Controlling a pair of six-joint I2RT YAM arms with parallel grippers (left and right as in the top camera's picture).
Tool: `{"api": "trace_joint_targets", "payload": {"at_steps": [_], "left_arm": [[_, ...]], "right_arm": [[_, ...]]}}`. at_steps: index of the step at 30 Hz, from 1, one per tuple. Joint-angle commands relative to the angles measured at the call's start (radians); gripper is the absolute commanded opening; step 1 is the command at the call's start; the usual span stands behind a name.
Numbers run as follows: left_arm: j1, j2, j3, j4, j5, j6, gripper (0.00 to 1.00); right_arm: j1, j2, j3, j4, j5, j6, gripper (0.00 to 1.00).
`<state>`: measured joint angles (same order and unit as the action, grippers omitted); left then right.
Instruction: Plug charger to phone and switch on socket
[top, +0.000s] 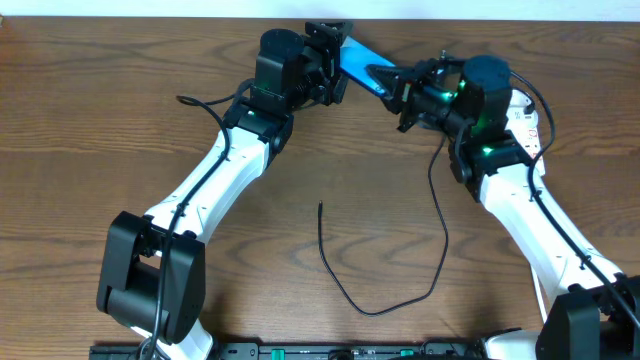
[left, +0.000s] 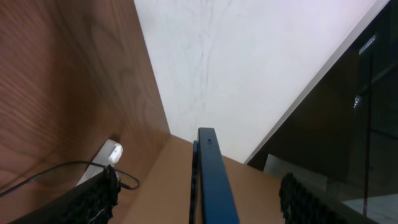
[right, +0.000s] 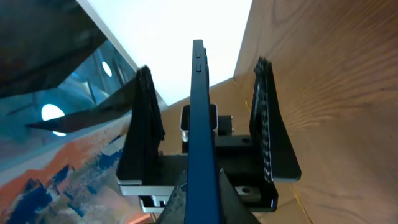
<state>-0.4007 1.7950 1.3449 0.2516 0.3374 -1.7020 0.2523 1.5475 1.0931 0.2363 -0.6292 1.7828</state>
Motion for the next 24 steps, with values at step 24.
{"api": "trace_joint_targets", "payload": {"at_steps": [24], "left_arm": [[0.005,-0.023,0.032,0.005,0.066,0.032,0.57]], "right_arm": [[0.031,-0.003,0.018,-0.003,-0.005,-0.053,0.01]]}}
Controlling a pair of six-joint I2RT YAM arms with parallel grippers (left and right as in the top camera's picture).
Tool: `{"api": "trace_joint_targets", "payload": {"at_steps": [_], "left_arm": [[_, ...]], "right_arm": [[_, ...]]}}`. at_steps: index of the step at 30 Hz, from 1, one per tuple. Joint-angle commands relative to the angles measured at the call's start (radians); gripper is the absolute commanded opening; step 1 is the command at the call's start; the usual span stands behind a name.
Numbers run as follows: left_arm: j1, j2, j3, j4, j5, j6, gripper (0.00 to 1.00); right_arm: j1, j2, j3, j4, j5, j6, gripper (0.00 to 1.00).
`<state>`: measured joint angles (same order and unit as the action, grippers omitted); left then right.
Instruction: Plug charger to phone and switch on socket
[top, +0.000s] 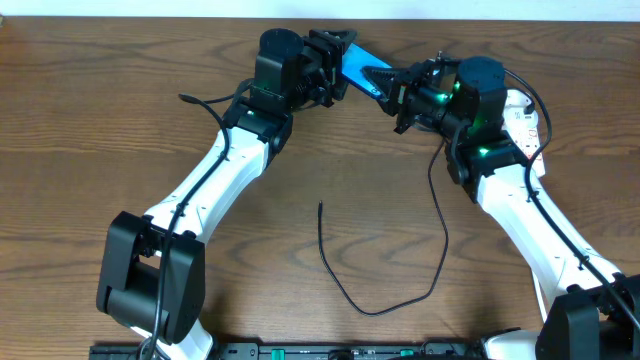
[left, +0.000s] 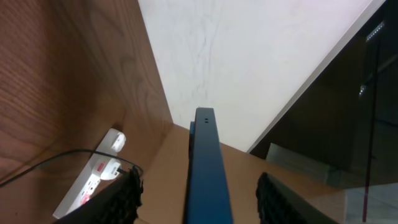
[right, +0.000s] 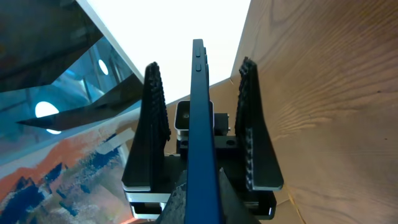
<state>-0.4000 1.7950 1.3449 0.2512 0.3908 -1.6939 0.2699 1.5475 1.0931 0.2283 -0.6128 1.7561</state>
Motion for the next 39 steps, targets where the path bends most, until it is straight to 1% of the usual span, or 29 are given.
{"api": "trace_joint_targets", "payload": {"at_steps": [1,7,13,17,23,27,29,30,33,39], "left_arm": [[0.004,-0.023,0.032,0.005,0.013,0.025,0.56],[0.004,-0.023,0.032,0.005,0.012,0.024,0.5],[0.004,-0.023,0.032,0.005,0.013,0.024,0.35],[0.004,-0.023,0.032,0.005,0.013,0.024,0.33],[0.004,-0.023,0.032,0.005,0.013,0.024,0.24],[0.004,-0.023,0.032,0.005,0.013,0.024,0.23],[0.004,-0.023,0.032,0.005,0.013,0.024,0.21],[0.004,-0.023,0.032,0.005,0.012,0.024,0.19],[0.004,-0.023,0.032,0.004,0.012,0.024,0.08],[0.004,-0.023,0.032,0.004,0.013,0.024,0.07]], "right_arm": [[0.014,-0.003,0.018,-0.001,-0.021,-0.026,0.01],[0.013,-0.003,0.018,-0.012,-0.021,-0.026,0.01],[0.014,-0.003,0.018,-0.013,-0.022,-0.026,0.01],[0.018,-0.002,0.018,-0.013,-0.022,-0.026,0.01],[0.022,-0.003,0.018,-0.013,-0.022,-0.026,0.01],[0.024,-0.003,0.018,-0.013,-0.021,-0.026,0.01],[0.024,-0.003,0.018,-0.013,-0.021,-0.026,0.01],[0.024,-0.003,0.018,-0.013,-0.021,-0.026,0.01],[0.024,-0.003,0.018,-0.012,-0.021,-0.026,0.01],[0.024,-0.003,0.018,-0.013,-0.021,-0.026,0.01]]}}
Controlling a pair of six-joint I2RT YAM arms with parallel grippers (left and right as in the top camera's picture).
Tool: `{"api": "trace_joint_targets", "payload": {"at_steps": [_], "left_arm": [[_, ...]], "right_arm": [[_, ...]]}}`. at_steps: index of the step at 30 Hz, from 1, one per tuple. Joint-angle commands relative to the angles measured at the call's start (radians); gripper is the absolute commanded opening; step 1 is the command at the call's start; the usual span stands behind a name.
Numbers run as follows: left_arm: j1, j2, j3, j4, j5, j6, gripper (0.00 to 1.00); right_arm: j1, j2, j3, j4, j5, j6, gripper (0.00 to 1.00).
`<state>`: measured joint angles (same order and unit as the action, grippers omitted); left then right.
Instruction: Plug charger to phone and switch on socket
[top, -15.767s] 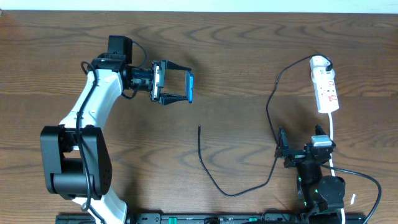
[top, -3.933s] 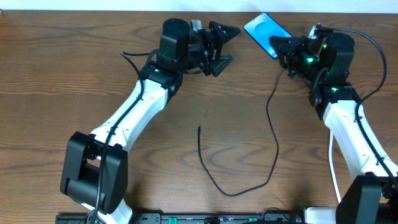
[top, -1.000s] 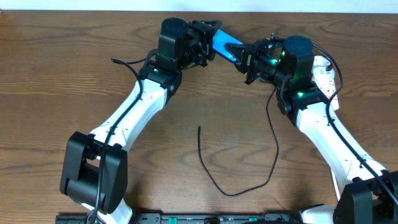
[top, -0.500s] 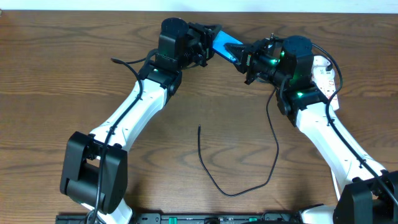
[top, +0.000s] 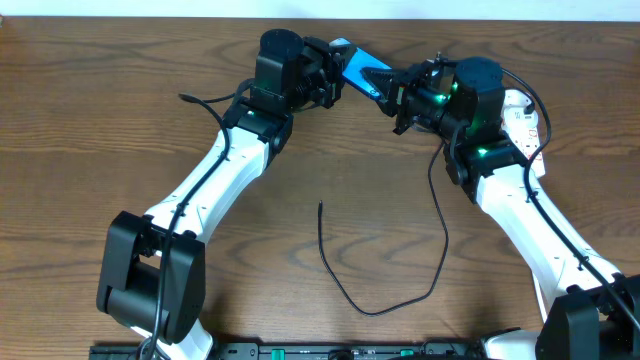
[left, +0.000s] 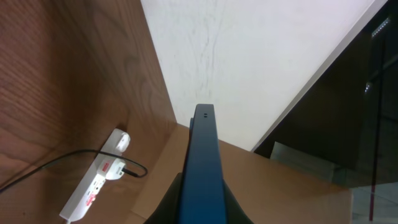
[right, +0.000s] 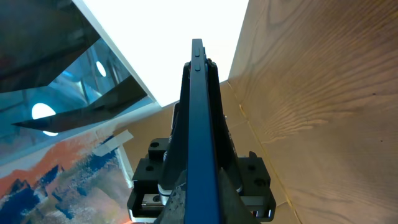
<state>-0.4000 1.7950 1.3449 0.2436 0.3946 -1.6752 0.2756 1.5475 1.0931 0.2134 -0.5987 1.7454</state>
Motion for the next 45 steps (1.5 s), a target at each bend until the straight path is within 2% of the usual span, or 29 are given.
{"api": "trace_joint_targets", "payload": {"at_steps": [1,6,7,8,11,13,14,15,17,29,39,45], "left_arm": [[0.004,-0.023,0.032,0.012,0.009,0.006,0.08],[0.004,-0.023,0.032,0.011,0.009,0.006,0.07],[0.004,-0.023,0.032,0.008,0.008,0.006,0.07],[0.004,-0.023,0.032,0.005,0.009,0.006,0.08],[0.004,-0.022,0.032,0.001,0.008,0.006,0.07],[0.004,-0.022,0.032,0.002,0.008,0.006,0.08],[0.004,-0.023,0.032,0.002,0.008,0.006,0.07],[0.004,-0.023,0.032,0.002,0.008,0.006,0.07],[0.005,-0.022,0.032,0.001,0.008,0.006,0.08],[0.078,-0.022,0.032,-0.035,0.034,0.053,0.07],[0.217,-0.023,0.032,-0.133,0.273,0.052,0.07],[0.301,-0.022,0.032,-0.182,0.477,0.147,0.07]], "right_arm": [[0.018,-0.003,0.018,0.003,-0.035,-0.015,0.01],[0.018,-0.003,0.018,0.003,-0.035,-0.026,0.04],[0.018,-0.003,0.018,0.003,-0.035,-0.037,0.06],[0.018,-0.003,0.018,0.003,-0.035,-0.047,0.12],[0.018,-0.003,0.018,0.003,-0.035,-0.078,0.41],[0.018,-0.003,0.018,0.005,-0.035,-0.087,0.73],[0.018,-0.003,0.018,0.005,-0.035,-0.087,0.85],[0.018,-0.003,0.018,0.005,-0.036,-0.089,0.93],[0.018,-0.003,0.018,0.014,-0.035,-0.114,0.99],[-0.01,-0.003,0.018,0.023,-0.053,-0.209,0.99],[-0.053,-0.003,0.018,0.015,-0.086,-0.319,0.99],[-0.054,-0.003,0.018,-0.083,-0.089,-0.44,0.98]]}}
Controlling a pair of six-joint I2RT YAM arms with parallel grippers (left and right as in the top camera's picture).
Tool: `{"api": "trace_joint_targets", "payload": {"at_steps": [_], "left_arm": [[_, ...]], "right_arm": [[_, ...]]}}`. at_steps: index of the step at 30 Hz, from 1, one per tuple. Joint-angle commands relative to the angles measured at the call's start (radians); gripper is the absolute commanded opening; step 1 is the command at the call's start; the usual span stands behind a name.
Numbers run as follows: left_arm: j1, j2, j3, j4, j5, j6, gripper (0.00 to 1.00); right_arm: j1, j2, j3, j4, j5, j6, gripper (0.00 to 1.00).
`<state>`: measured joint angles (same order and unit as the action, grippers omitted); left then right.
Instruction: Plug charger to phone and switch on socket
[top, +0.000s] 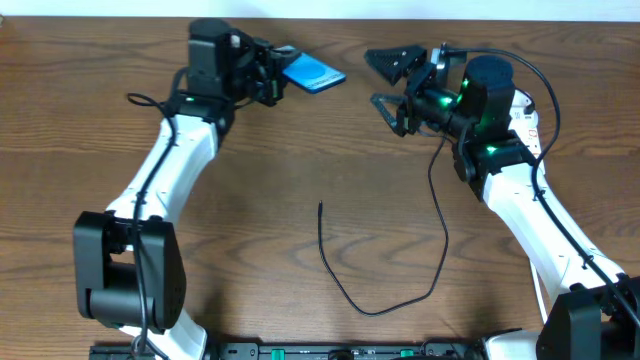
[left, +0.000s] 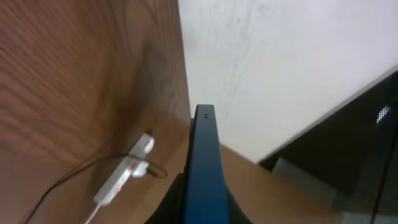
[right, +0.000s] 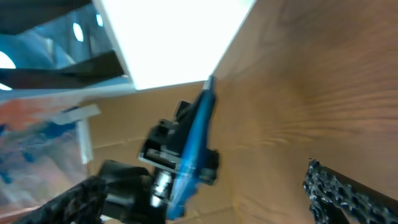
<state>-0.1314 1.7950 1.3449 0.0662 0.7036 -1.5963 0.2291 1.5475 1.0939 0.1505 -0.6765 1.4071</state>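
The blue phone hangs above the table's far edge, with my left gripper shut on its left end. In the left wrist view it stands edge-on between the shut jaws. My right gripper is open to the right of the phone, apart from it, with its fingers spread wide. The phone shows ahead of them in the left gripper. The black charger cable lies in a loop on the table, its free end pointing away from me.
A white socket strip lies at the far right, partly under my right arm; it also shows small in the left wrist view. The cable's other end runs up towards it. The wooden table ends at a white wall behind.
My right gripper has opened and let go of the phone. The left gripper, still shut on it, now holds it further left, clear of the right gripper.
First my right gripper held the phone at the far edge, with the left gripper open around its other end. The left jaws then stood narrower, then shut on the phone. Now only the left gripper holds it and the right is open.
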Motion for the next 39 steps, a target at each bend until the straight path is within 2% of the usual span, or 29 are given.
{"api": "trace_joint_targets", "payload": {"at_steps": [1,7,14,18,22,29,34,39], "left_arm": [[0.045,-0.023,0.032,-0.007,0.204,0.087,0.07],[0.106,-0.022,0.032,-0.006,0.433,0.143,0.07],[0.132,-0.022,0.032,-0.006,0.605,0.299,0.08],[0.131,-0.022,0.032,-0.006,0.625,0.344,0.07],[0.131,-0.022,0.032,-0.006,0.624,0.347,0.07],[0.144,-0.022,0.032,-0.006,0.624,0.347,0.08],[0.179,-0.022,0.032,-0.006,0.648,0.38,0.07],[0.231,-0.022,0.032,-0.006,0.692,0.437,0.07]], "right_arm": [[-0.008,-0.003,0.018,-0.039,-0.01,-0.123,0.99],[-0.008,-0.003,0.018,-0.129,-0.003,-0.22,0.99],[0.004,-0.003,0.018,-0.251,-0.003,-0.288,0.99],[0.005,-0.003,0.018,-0.367,-0.003,-0.351,0.99],[0.008,-0.002,0.018,-0.492,0.007,-0.49,0.99],[0.059,-0.003,0.018,-0.706,0.18,-0.584,0.94],[0.124,-0.003,0.018,-0.763,0.265,-0.647,0.93],[0.23,-0.002,0.017,-0.784,0.394,-0.646,0.94]]}}
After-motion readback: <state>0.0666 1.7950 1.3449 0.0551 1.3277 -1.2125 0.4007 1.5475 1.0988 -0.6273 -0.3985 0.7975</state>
